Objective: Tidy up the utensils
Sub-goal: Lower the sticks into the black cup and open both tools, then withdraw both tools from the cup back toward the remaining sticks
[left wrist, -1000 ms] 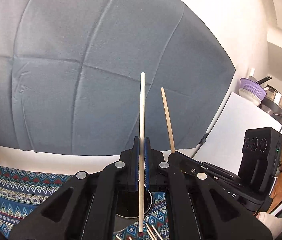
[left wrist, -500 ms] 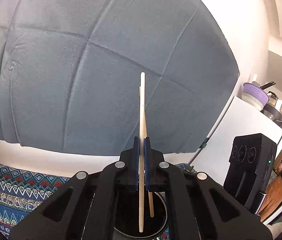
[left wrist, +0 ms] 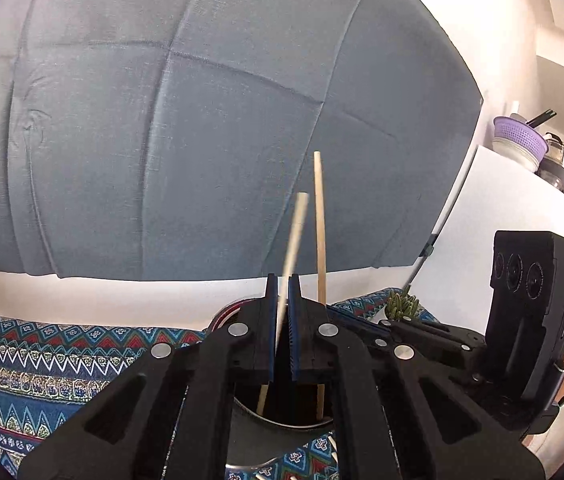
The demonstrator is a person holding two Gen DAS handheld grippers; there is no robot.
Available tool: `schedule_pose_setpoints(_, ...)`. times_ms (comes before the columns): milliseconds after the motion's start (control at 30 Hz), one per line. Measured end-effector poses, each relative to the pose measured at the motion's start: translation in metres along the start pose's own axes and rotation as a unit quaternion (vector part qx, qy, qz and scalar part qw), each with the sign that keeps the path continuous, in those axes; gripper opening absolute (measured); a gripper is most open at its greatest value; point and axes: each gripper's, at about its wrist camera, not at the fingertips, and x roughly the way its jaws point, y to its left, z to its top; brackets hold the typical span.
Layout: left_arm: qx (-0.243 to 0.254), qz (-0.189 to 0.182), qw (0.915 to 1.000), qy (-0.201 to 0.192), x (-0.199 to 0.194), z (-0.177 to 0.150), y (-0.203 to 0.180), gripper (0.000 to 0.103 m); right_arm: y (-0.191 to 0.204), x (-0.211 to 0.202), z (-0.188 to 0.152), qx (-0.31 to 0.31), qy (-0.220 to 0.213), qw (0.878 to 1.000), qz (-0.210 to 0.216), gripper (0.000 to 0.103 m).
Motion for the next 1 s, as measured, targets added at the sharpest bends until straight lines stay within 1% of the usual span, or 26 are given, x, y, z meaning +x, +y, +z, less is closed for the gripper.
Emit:
schedule_pose_setpoints(67, 0.008, 0.005, 0.9999, 0.006, -0.002, -0.002, -0.002, 0.005, 0.002, -0.005, -0.002, -0.014, 0.002, 1.0, -0.005, 0.005)
schedule_pose_setpoints(133, 0.013, 0.013, 0.9997, 0.014, -0.005, -0.005, -0.003, 0.005, 0.006, -0.005, -0.004, -0.024, 0.013, 1.0, -0.011, 0.005)
schedule_pose_setpoints(233, 0.015, 0.019, 0.9996, 0.013, -0.015, -0.006, -0.004, 0.005, 0.006, -0.006, -0.008, -0.015, 0.03, 0.999, -0.022, 0.008)
schedule_pose_setpoints(367, 0.018, 0.027, 0.9993, 0.019, -0.028, -0.005, -0.004, 0.005, 0.009, -0.017, -0.006, -0.012, 0.033, 0.999, -0.028, 0.009)
schedule_pose_setpoints(433, 0.02, 0.031, 0.9991, 0.02, -0.036, -0.005, -0.005, 0.005, 0.011, -0.026, -0.004, -0.015, 0.03, 0.999, -0.033, 0.013)
schedule_pose_setpoints(500, 0.02, 0.036, 0.9989, 0.022, -0.041, -0.003, -0.008, 0.012, 0.013, -0.033, -0.001, -0.017, 0.027, 0.999, -0.037, 0.029)
schedule_pose_setpoints(533, 0.02, 0.038, 0.9988, 0.023, -0.045, -0.003, -0.009, 0.015, 0.014, -0.038, 0.0, -0.018, 0.024, 0.999, -0.04, 0.032)
schedule_pose_setpoints(567, 0.019, 0.044, 0.9985, 0.026, -0.049, -0.002, -0.009, 0.024, 0.016, -0.043, 0.002, -0.019, 0.023, 0.999, -0.041, 0.036)
schedule_pose_setpoints(600, 0.019, 0.05, 0.9981, 0.031, -0.052, -0.002, -0.008, 0.027, 0.017, -0.047, 0.003, -0.021, 0.022, 0.999, -0.042, 0.037)
schedule_pose_setpoints(633, 0.017, 0.055, 0.9977, 0.036, -0.055, -0.003, -0.008, 0.028, 0.019, -0.05, 0.005, -0.024, 0.022, 0.999, -0.044, 0.038)
schedule_pose_setpoints(700, 0.011, 0.065, 0.9967, 0.048, -0.061, -0.004, -0.005, 0.038, 0.024, -0.058, 0.006, -0.032, 0.023, 0.998, -0.05, 0.044)
schedule_pose_setpoints(733, 0.008, 0.07, 0.9961, 0.053, -0.064, -0.005, -0.004, 0.039, 0.025, -0.06, 0.006, -0.036, 0.024, 0.998, -0.052, 0.046)
schedule_pose_setpoints(800, 0.001, 0.081, 0.9949, 0.06, -0.072, -0.009, -0.001, 0.049, 0.03, -0.066, 0.005, -0.044, 0.026, 0.997, -0.054, 0.05)
schedule_pose_setpoints(867, -0.004, 0.09, 0.9937, 0.066, -0.079, -0.012, 0.001, 0.054, 0.034, -0.071, 0.004, -0.049, 0.029, 0.997, -0.057, 0.055)
schedule_pose_setpoints(900, -0.006, 0.094, 0.9931, 0.069, -0.082, -0.014, 0.002, 0.056, 0.036, -0.073, 0.002, -0.05, 0.031, 0.997, -0.059, 0.056)
schedule_pose_setpoints(933, -0.008, 0.1, 0.9923, 0.073, -0.085, -0.016, 0.002, 0.058, 0.038, -0.074, 0.001, -0.051, 0.032, 0.997, -0.058, 0.056)
schedule_pose_setpoints(1000, -0.011, 0.106, 0.991, 0.081, -0.091, -0.021, 0.003, 0.062, 0.041, -0.078, -0.002, -0.05, 0.036, 0.997, -0.051, 0.061)
